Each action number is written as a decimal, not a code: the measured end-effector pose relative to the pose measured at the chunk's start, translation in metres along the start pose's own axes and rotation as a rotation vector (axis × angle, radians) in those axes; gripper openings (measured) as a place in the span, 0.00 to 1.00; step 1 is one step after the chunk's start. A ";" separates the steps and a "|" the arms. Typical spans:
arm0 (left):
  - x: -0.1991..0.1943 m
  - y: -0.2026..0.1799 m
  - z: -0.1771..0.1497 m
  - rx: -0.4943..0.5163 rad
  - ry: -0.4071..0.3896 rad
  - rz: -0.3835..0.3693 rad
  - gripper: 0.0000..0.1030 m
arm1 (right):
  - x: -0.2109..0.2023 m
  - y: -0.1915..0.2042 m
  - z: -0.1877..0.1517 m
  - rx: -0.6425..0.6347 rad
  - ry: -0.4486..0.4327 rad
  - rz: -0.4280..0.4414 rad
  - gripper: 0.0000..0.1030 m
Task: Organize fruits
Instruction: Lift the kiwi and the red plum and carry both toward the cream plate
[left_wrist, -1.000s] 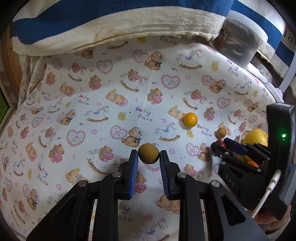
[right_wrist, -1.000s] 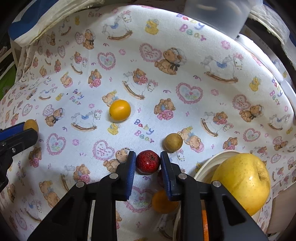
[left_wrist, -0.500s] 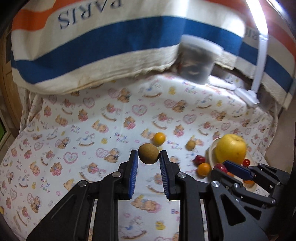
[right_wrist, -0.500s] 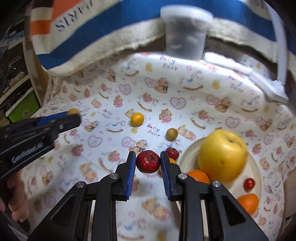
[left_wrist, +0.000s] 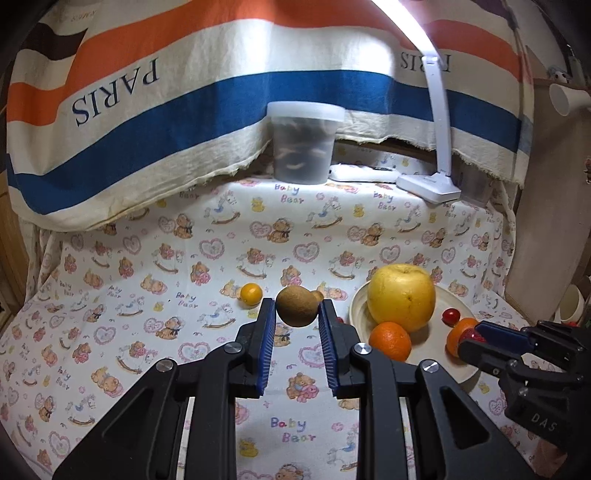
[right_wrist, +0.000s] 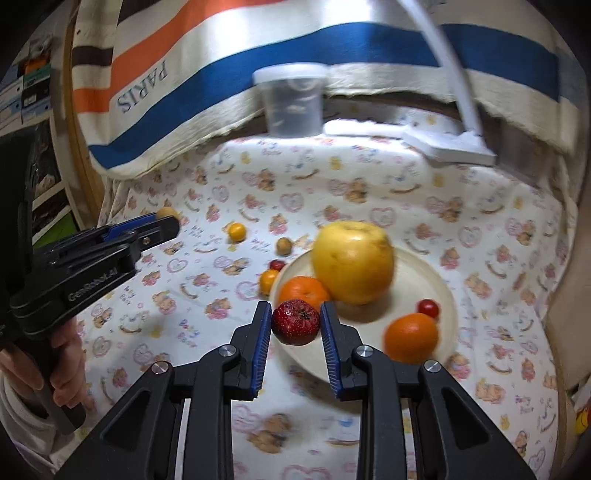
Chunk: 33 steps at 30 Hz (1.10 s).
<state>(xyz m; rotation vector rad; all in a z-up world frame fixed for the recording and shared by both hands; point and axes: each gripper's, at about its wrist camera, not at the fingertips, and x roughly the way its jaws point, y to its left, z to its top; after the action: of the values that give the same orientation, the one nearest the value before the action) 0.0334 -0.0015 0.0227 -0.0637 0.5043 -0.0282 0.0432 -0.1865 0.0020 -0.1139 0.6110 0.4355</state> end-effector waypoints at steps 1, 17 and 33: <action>-0.001 -0.003 -0.001 0.011 -0.005 -0.003 0.22 | -0.001 -0.004 -0.002 0.003 -0.007 -0.005 0.27; 0.009 -0.014 -0.010 0.061 -0.001 0.020 0.22 | 0.031 -0.036 -0.023 0.071 0.058 0.003 0.27; 0.016 -0.019 -0.013 0.084 0.032 0.017 0.22 | 0.046 -0.050 -0.026 0.120 0.133 0.043 0.27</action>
<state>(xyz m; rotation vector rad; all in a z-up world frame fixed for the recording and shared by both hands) 0.0410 -0.0215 0.0050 0.0231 0.5347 -0.0342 0.0847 -0.2205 -0.0470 -0.0150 0.7697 0.4344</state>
